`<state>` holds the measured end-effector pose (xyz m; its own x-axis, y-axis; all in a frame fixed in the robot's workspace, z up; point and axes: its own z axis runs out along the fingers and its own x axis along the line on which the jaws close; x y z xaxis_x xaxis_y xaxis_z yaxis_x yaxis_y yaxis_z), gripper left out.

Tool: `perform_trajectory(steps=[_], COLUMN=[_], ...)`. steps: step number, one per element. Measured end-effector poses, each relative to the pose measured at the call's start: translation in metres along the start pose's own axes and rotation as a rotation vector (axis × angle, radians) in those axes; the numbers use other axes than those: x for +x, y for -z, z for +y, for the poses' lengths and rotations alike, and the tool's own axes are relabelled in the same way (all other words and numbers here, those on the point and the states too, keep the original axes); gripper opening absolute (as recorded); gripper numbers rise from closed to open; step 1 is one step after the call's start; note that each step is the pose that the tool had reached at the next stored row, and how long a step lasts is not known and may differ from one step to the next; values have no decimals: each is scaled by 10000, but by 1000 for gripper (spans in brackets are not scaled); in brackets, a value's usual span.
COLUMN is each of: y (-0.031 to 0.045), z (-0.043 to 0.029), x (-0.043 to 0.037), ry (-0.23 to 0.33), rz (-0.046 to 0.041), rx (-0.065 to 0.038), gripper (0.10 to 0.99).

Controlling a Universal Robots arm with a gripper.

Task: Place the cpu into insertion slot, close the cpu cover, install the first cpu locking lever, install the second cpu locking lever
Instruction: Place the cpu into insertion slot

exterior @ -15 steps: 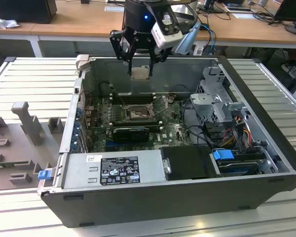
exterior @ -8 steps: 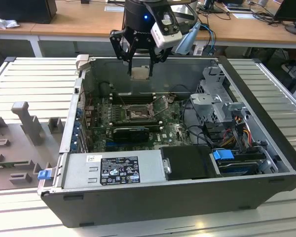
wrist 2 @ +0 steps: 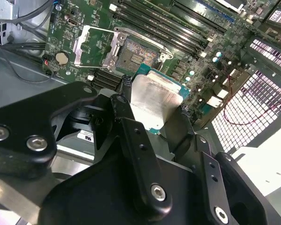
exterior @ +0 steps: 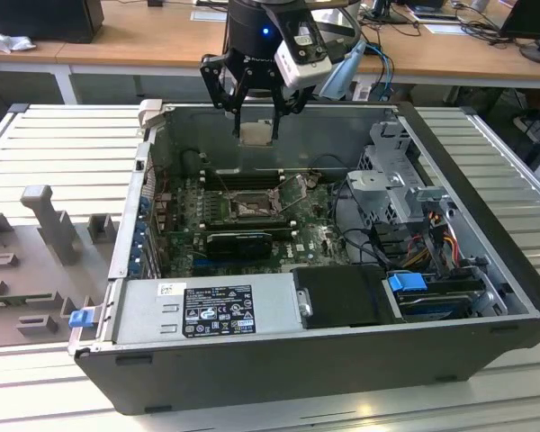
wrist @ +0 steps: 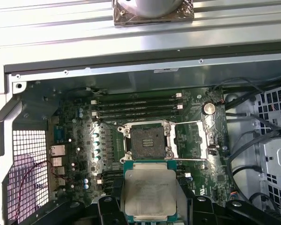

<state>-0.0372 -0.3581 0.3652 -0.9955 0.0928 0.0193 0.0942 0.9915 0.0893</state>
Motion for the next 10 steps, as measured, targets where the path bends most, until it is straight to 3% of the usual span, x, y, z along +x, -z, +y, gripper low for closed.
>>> perform_trajectory(steps=[10], y=[0], z=[0], x=[0], ry=[-88], rz=[-7], rx=[-2], gripper=[529])
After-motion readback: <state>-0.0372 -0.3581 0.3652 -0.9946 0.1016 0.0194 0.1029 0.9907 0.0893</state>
